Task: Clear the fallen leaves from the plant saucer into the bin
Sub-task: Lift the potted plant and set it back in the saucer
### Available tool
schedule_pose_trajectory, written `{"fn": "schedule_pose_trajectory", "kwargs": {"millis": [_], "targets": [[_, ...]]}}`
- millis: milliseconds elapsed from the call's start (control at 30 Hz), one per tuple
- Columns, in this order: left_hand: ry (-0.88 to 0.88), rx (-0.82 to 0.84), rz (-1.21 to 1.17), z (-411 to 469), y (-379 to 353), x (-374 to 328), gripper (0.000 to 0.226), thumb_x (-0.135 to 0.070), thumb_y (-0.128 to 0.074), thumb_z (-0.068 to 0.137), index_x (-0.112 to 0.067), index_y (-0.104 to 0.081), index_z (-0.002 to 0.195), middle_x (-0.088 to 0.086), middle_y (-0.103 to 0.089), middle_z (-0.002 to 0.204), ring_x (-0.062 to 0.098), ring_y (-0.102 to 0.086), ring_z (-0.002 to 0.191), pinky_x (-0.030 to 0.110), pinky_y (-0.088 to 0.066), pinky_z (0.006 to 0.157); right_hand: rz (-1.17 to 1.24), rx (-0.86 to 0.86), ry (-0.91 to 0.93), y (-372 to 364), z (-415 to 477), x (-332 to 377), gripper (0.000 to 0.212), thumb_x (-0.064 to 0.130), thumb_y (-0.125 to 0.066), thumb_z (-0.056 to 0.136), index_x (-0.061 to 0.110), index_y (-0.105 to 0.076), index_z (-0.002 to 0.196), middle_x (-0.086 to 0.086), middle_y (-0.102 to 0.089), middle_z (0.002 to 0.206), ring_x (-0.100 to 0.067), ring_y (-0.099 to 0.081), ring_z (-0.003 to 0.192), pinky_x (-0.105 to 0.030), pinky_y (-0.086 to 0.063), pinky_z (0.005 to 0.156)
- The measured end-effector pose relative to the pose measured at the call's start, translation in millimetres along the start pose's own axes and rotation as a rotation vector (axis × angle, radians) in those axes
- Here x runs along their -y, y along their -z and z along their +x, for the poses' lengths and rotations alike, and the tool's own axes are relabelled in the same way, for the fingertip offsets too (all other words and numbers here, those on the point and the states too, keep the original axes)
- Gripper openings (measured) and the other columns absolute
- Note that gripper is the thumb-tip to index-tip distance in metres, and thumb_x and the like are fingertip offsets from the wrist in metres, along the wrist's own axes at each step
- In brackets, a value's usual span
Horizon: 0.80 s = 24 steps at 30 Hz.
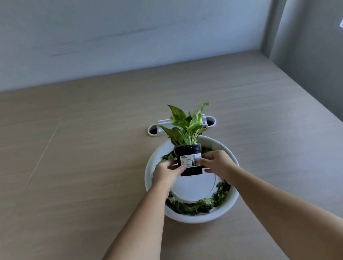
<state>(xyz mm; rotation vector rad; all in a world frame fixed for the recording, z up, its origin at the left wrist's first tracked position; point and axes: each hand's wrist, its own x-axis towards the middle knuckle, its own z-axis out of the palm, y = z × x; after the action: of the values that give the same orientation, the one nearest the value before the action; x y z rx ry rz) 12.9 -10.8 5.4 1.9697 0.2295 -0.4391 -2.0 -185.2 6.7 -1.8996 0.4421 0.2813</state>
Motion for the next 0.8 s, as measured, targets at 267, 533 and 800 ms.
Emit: {"fn": "schedule_pose_trajectory", "kwargs": {"millis": [267,533,800], "targets": [[-0.057,-0.093,-0.061,-5,-3,0,0.041,-0.018,-0.076,0.078,-0.018,-0.066,0.117,0.003,-0.073,0.109,0.019,-0.065,0.104,0.029,-0.047,0.089,0.049,-0.017,0.106,-3,-5,-1,0.041,0.001,-0.068,0.080,0.005,-0.060,0.120,-0.009,-0.068,0.115,-0.018,-0.060,0.090,-0.031,-0.052,0.077],[-0.067,-0.126,-0.054,-14,-11,17,0.030,-0.017,-0.073,0.080,-0.020,-0.066,0.109,0.000,-0.073,0.106,0.012,-0.063,0.090,0.024,-0.046,0.080,0.070,-0.017,0.110,-11,-5,-25,0.040,0.002,-0.071,0.077,0.020,-0.065,0.112,-0.002,-0.068,0.116,-0.013,-0.064,0.081,-0.031,-0.048,0.087],[-0.063,-0.115,-0.051,-13,-16,27,0.029,-0.013,-0.073,0.080,-0.019,-0.067,0.107,-0.003,-0.072,0.101,0.008,-0.062,0.087,0.021,-0.047,0.081,0.035,-0.030,0.085,-13,-8,-33,0.040,0.002,-0.070,0.077,0.020,-0.062,0.112,-0.003,-0.071,0.108,-0.016,-0.069,0.085,-0.022,-0.045,0.072]]}}
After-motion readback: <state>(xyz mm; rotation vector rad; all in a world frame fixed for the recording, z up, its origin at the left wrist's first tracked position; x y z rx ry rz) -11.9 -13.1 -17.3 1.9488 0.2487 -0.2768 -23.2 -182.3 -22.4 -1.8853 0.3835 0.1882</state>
